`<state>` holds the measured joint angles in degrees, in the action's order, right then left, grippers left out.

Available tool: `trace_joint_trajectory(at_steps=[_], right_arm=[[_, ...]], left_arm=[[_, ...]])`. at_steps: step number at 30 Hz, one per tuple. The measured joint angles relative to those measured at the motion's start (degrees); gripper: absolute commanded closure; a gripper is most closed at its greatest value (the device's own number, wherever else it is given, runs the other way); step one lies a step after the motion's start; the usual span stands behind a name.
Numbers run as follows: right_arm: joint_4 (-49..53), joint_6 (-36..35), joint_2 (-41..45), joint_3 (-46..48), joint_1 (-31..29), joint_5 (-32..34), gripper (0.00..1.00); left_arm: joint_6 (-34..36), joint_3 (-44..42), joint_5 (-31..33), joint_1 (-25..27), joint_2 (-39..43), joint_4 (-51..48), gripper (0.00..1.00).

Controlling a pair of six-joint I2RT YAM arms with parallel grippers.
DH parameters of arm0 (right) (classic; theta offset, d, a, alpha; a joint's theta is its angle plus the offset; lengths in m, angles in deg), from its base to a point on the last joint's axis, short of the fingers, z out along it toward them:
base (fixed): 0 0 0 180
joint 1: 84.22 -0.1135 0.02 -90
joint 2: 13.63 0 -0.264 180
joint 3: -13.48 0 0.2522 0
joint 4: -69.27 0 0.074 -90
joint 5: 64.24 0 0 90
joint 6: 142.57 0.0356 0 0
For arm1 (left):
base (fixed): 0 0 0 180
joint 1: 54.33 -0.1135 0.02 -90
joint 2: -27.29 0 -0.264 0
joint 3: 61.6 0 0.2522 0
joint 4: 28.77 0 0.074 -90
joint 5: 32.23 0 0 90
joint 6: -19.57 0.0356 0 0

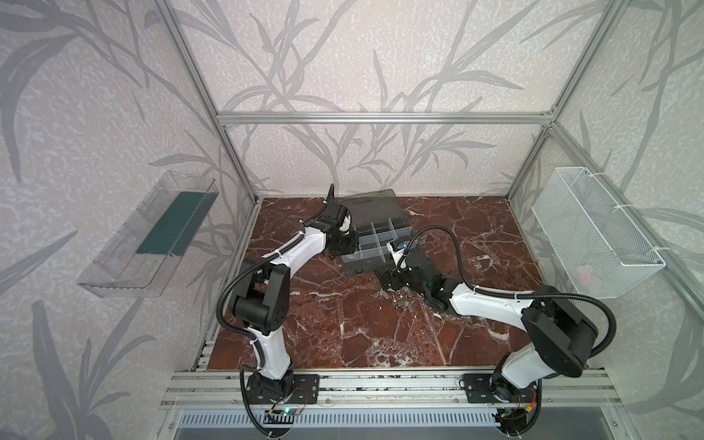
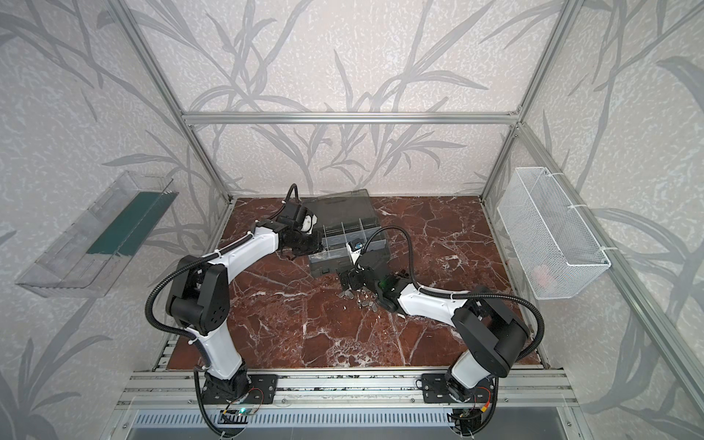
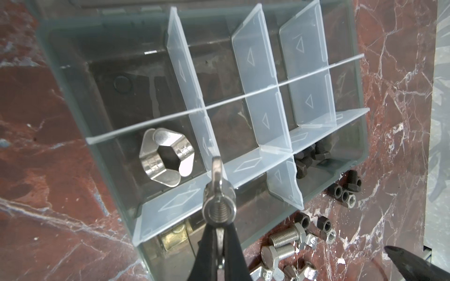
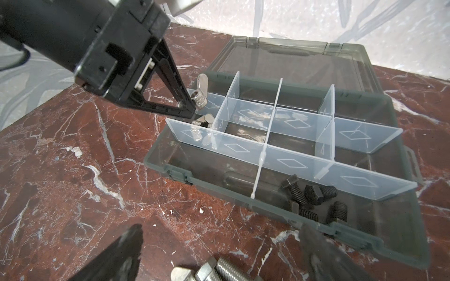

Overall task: Sort the screws and nuts into containers
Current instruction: 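Lift the wing nut and carry it over the same compartment with the left gripper, then open the left gripper to drop the wing nut into the compartment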

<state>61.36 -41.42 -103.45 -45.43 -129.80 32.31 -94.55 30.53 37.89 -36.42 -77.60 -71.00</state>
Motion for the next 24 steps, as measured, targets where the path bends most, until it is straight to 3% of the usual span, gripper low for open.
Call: trace_joint_trajectory(at_steps=[8,16,24], right_arm=[[-0.35,0.35,-0.22,0.0,0.0,-0.15,0.01],[-0.33,0.96,-0.9,0.0,0.0,-0.17,0.01],[-0.35,1.05,-0.9,0.0,0.0,-0.2,0.01]], left_arm=[[-2.89,-0.02,-1.9,-4.2,-1.7,1.16,0.97],[-3.1,-0.11,-2.84,-2.21,-2.21,1.51,0.94],[-3.37,0.15,-2.8,-1.75,-4.74,2.16,0.85]])
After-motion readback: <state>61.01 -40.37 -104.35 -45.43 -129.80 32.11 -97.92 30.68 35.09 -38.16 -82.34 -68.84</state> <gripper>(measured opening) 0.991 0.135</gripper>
